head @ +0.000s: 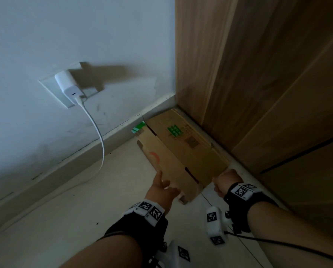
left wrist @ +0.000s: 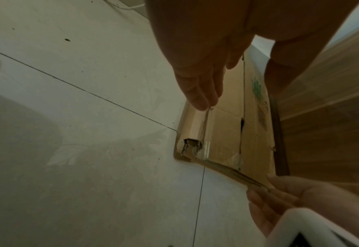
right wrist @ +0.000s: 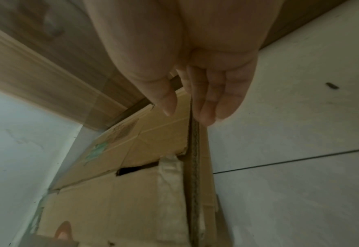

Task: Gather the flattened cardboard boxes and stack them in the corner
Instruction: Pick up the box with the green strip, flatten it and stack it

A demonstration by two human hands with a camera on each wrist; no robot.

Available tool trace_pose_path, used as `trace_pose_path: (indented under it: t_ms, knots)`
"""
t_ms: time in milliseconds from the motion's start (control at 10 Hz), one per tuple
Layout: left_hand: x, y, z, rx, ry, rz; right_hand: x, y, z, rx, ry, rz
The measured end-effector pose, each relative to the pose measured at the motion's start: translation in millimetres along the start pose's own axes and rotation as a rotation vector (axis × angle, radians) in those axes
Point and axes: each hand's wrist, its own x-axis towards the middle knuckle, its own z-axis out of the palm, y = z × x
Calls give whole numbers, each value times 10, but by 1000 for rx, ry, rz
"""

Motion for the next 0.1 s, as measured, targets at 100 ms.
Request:
trace_pose_path:
  t_ms: [100]
  knots:
    - [-28,14,-13,-6,3,46,15,44,44,16,136,-18]
